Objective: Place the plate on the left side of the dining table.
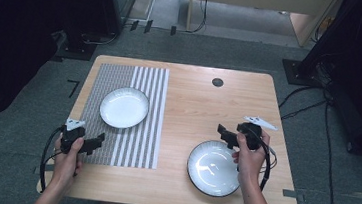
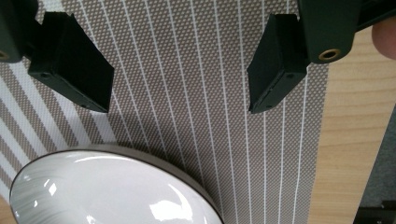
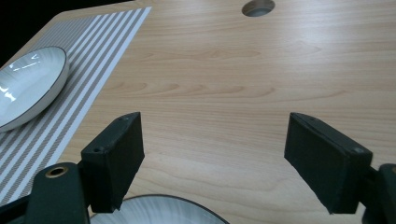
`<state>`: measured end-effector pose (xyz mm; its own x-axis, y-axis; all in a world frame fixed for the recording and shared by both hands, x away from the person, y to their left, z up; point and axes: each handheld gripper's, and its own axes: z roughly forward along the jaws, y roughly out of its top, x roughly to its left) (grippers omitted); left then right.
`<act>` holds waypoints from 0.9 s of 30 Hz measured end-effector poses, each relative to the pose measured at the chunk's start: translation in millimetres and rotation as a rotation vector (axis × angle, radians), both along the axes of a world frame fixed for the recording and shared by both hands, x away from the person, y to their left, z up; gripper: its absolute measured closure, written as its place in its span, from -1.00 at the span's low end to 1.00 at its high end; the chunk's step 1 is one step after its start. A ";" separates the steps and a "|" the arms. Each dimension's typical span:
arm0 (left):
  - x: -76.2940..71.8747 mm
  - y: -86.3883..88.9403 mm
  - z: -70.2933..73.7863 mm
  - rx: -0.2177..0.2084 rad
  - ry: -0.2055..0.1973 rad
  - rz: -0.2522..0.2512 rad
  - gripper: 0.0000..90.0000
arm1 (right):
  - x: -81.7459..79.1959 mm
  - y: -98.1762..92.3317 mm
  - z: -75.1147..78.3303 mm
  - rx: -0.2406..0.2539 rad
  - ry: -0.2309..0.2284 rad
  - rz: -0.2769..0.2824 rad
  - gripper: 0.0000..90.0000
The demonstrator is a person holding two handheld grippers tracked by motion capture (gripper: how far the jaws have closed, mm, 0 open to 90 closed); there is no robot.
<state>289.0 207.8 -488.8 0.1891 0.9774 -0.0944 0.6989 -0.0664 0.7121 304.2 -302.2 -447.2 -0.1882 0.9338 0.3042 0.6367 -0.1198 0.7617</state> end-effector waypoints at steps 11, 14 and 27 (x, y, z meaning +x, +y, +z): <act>-13.0 15.1 -6.9 0.012 0.009 0.015 -0.50 | -22.0 -33.3 -16.1 -0.006 0.019 -0.055 -0.56; -16.6 20.3 -8.4 0.017 0.013 0.021 -0.50 | -28.2 -42.6 -20.3 0.000 0.026 -0.072 -0.56; -29.7 44.1 -15.8 0.035 0.026 0.057 -0.50 | -56.5 -85.3 -34.6 -0.030 0.037 -0.121 -0.61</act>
